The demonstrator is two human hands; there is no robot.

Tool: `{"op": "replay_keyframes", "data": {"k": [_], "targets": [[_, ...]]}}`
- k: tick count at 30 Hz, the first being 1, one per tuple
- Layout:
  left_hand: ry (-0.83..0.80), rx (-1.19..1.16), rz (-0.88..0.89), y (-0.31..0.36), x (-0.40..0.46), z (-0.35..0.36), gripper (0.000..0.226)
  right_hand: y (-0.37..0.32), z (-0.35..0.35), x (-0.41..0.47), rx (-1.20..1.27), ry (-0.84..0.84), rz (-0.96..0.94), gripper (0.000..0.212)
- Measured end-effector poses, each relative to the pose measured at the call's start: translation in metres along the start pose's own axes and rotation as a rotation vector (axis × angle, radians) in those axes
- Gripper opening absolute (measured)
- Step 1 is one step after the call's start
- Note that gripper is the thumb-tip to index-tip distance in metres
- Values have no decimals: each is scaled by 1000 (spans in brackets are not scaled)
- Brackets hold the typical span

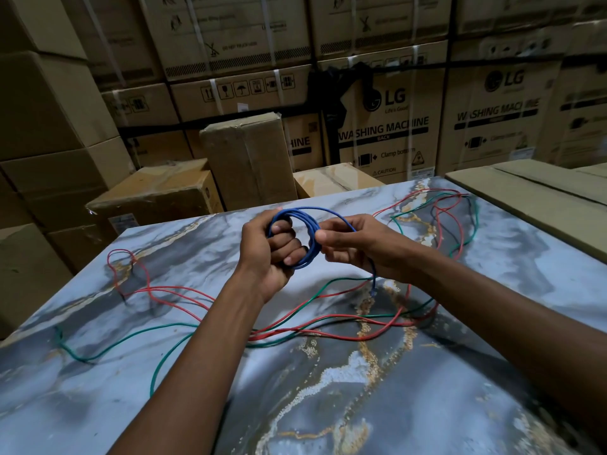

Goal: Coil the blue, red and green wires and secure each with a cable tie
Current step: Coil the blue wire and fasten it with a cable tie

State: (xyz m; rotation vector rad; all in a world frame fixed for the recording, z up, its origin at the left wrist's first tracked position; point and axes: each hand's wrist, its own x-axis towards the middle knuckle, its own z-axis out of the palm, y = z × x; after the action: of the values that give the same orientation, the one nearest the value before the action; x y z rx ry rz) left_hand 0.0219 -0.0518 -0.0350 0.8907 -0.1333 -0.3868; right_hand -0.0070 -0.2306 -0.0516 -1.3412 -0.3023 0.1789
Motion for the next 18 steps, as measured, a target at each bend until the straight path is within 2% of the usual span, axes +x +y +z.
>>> {"op": "replay_keyframes", "data": {"k": [5, 10, 14, 18], "targets": [[-14, 5, 3, -1, -1, 4, 54, 0, 7, 0, -27, -19, -70, 37], [-10, 36, 15, 3, -2, 2, 56, -1, 10, 1, -39, -42, -74, 23], [-13, 107, 34, 4, -2, 3, 55, -2, 8, -1, -25, -25, -20, 33], [-16, 149, 33, 2, -2, 6, 55, -2, 9, -2, -102, 29, -67, 26]]}}
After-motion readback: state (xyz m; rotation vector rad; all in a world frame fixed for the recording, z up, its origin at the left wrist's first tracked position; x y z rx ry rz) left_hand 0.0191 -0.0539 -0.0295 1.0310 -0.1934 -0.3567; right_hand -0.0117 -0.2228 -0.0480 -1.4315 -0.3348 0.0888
